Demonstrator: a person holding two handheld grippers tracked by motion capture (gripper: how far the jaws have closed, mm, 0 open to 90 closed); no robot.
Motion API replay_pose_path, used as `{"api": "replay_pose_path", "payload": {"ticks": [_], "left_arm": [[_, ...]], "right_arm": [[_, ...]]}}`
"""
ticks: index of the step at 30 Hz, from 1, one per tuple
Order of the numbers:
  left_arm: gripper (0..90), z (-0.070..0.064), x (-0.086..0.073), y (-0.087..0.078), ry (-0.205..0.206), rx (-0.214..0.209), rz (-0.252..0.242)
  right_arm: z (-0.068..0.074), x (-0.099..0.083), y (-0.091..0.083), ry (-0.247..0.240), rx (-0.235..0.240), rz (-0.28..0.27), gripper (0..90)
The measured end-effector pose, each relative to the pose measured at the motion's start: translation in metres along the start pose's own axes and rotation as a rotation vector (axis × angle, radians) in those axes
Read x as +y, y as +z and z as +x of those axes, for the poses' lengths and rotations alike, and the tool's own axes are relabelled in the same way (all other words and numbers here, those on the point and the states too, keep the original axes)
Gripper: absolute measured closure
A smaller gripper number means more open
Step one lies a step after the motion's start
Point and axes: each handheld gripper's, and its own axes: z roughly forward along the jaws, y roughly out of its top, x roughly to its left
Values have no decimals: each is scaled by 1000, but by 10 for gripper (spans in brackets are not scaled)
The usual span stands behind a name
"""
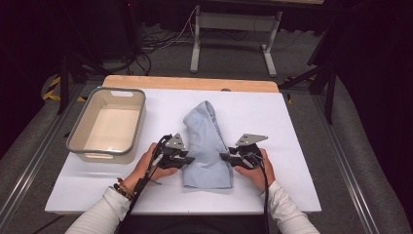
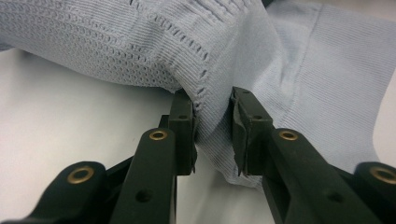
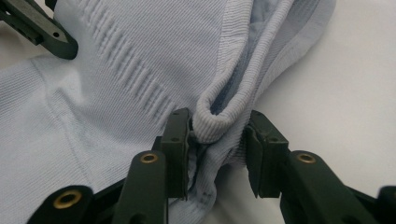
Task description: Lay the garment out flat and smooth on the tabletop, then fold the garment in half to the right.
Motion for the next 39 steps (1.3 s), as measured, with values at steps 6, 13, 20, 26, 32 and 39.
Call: {"api": "replay_pose_path", "payload": {"ticks": [6, 13, 20, 26, 32, 39], "left_arm": [[714, 2, -5, -4, 8, 4, 6], [674, -1, -8, -7, 32, 31, 20], [454, -6, -14, -19, 53, 76, -64], [287, -28, -22, -34, 126, 121, -134], [161, -46, -35, -43, 139, 114, -162], [112, -61, -51, -38, 85, 65, -105]], "right_arm": [[7, 2, 5, -26, -3, 2, 626], [7, 2, 9, -24, -6, 3, 576], [2, 2, 6, -18, -24, -10, 402], [4, 4, -5, -37, -43, -47, 347], [3, 10, -17, -42, -57, -104, 282], [3, 27, -11, -61, -54, -119, 197]]}}
